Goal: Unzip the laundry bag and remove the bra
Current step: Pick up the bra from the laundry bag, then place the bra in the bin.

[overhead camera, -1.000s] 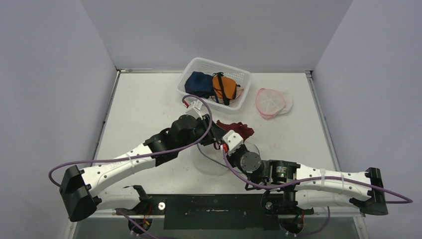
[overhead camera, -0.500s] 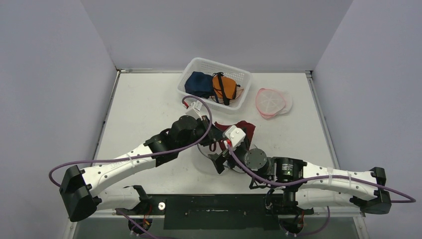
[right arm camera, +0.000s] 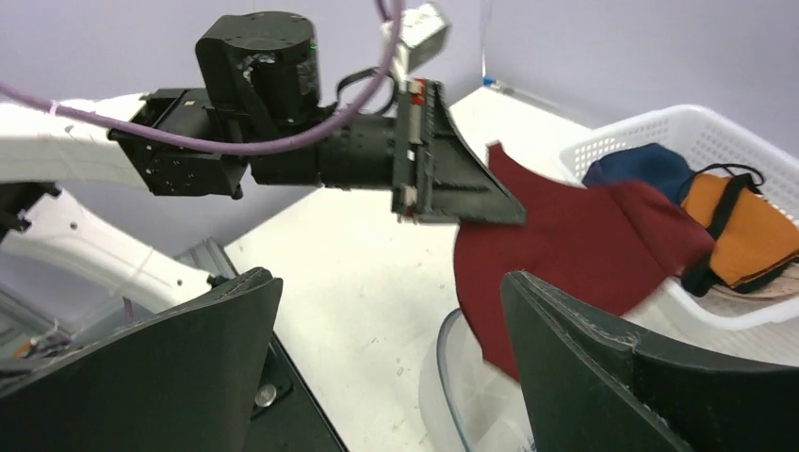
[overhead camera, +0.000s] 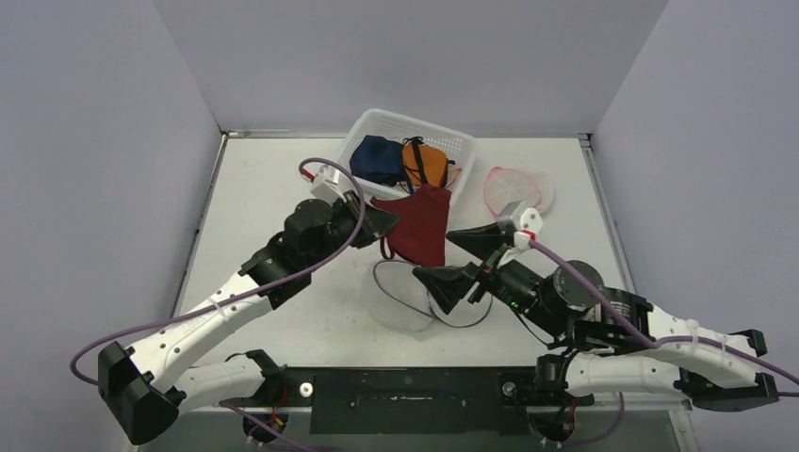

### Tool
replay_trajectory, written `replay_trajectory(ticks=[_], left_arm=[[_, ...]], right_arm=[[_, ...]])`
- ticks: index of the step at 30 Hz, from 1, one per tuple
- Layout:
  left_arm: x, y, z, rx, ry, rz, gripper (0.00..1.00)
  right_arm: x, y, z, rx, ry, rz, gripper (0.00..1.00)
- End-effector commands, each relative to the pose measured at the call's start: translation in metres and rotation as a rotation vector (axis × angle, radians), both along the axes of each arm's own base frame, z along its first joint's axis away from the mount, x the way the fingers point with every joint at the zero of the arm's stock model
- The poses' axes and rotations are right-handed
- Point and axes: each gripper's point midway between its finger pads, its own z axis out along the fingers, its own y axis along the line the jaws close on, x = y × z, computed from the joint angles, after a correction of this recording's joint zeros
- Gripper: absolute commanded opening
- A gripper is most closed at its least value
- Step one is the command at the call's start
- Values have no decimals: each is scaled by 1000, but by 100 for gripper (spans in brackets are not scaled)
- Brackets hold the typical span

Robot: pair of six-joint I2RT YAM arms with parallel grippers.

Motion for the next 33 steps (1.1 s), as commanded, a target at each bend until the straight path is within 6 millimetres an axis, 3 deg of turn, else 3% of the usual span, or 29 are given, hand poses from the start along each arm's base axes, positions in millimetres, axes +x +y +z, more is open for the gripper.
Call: replay_trajectory(ticks=[1,7,13,17,21,27,33], left_arm=[[32,37,82,-93,-218,134,0],[69,67,124,-101,-360,243,0],[109,73,142,-74,-501,285,0],[138,65,146,-67,-586,261,0],[177,44,133,-49,-580,192,0],[230,27,121,-53,-579,135,0],[277,37,85,-34,-508,151,0]], right_arm=[[10,-29,8,84,-5,-102,90],[24,-49,-45,48,34,-223,90],[32,-67,-96,63,108,-330,90],[33,-79,-121,92,156,-373,91],[35,-89,-144,94,189,-415,91],[37,-97,-163,82,200,-454,92],[40,-97,-175,61,195,-475,92]])
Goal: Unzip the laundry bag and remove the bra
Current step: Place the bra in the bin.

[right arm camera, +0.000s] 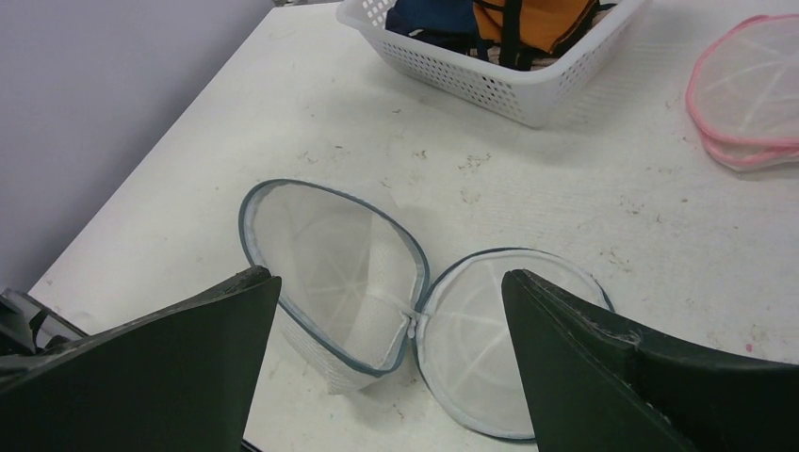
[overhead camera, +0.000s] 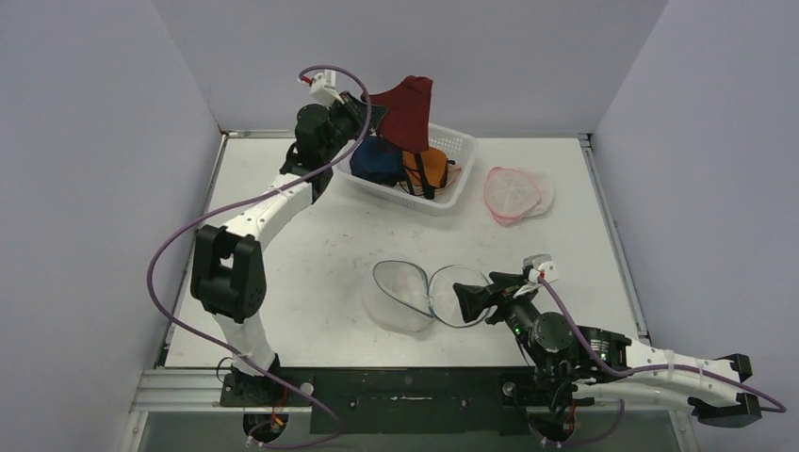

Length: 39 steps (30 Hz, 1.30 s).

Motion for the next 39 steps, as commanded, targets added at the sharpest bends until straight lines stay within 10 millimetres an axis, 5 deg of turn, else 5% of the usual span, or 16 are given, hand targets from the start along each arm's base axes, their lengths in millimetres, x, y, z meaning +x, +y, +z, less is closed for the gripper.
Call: replay_trajectory(ticks=[1,10,21,39], left_arm=[[27,11,18,-38,-69,-5,0],[69,10,-56,-24,73,-49,0],[93,50,-136,19,249,69,0],[99,46,-200,113,348,115,0]], right_arm=[[4,-2,-3,9,-4,-42,92],[7,-2,-11,-32,-7,-62,92],[9,-2,-16,-56,-2,-74,92],[9,-3,-18,-68,11,-83,92]])
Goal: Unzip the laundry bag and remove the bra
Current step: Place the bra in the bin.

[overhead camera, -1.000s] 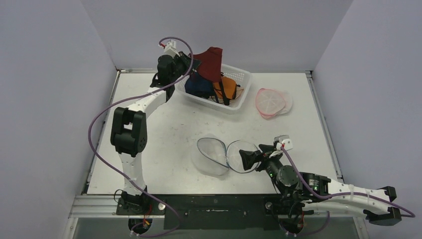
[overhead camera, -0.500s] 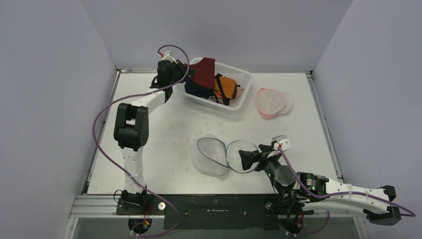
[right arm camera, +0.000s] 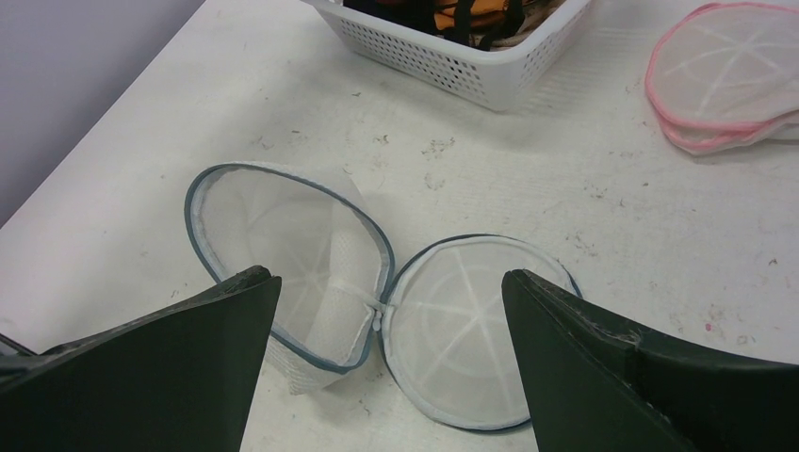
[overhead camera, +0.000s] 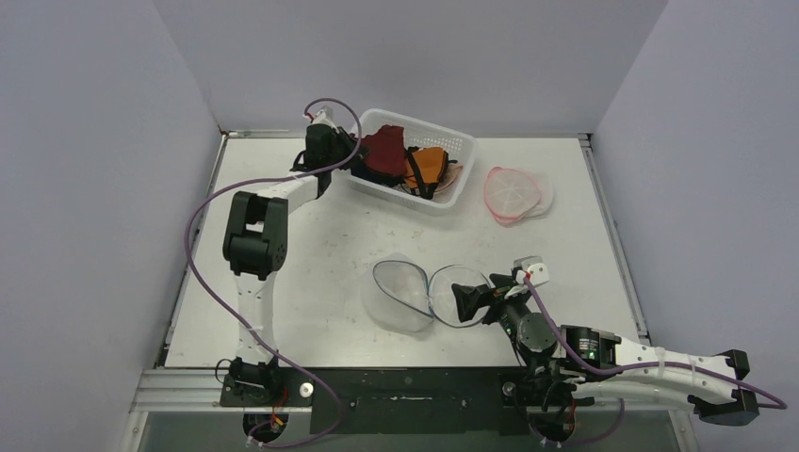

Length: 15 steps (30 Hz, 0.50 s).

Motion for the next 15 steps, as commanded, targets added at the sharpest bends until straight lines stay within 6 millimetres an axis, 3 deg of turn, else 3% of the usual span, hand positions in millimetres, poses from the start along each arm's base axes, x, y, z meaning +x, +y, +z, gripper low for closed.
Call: replay_trajectory(ticks=[1,6,9,13,15], left_arm=[[11,-10,9,42,-62,3,0],[10,-12,1,47,-55,2,0],[7,-10,5,50,-52,6,3],[2,-8,22,55,-68,6,34],[0,-8,34,51,-83,4,45]], right_arm=[[1,0,4,22,4,-22,92],[2,-1,4,19,6,-27,92],[2,-1,4,16,3,-28,92],[2,0,5,13,3,-25,92],[2,1,7,12,0,-23,92]])
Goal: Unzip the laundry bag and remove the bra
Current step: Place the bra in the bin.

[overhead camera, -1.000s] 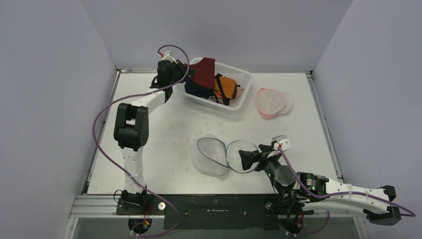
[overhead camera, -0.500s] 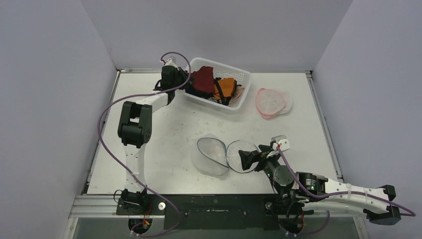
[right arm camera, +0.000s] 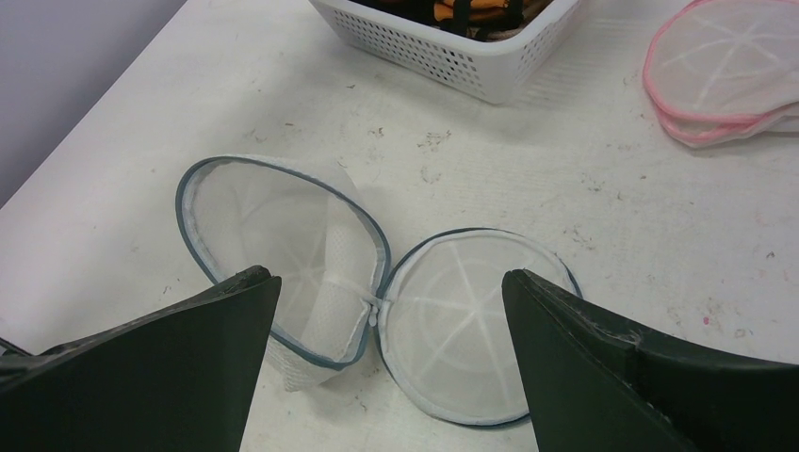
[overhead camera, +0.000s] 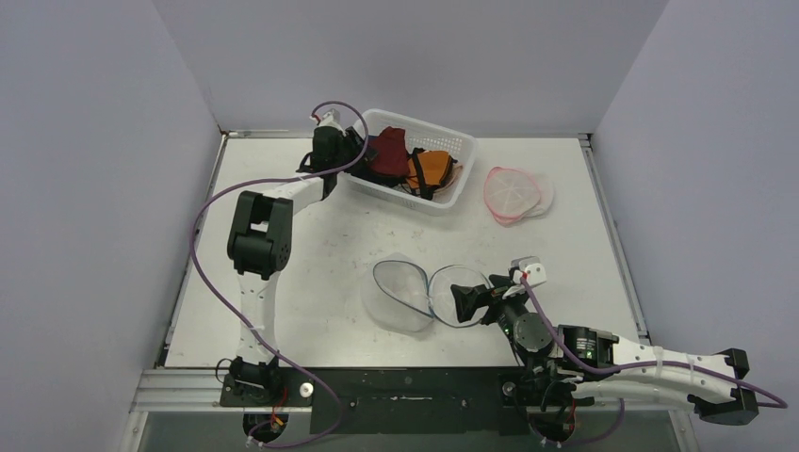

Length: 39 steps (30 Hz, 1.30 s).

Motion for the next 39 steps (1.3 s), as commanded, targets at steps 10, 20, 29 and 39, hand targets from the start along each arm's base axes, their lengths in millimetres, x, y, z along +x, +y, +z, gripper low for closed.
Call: replay_trajectory(ticks=[10,20,29,39], left_arm=[[-16,8,114,-15,-167,-3,59],[-44,31,150,98,-227,76,75],[-46,23,164,278,-279,102,66],[-33,11,116,432,-136,142,56]], right_arm=[[1,4,19,27,-18,2,92],[-1,2,23,45,-20,10,93],[-1,0,19,42,-13,5,93],[0,3,11,13,-8,3,93]])
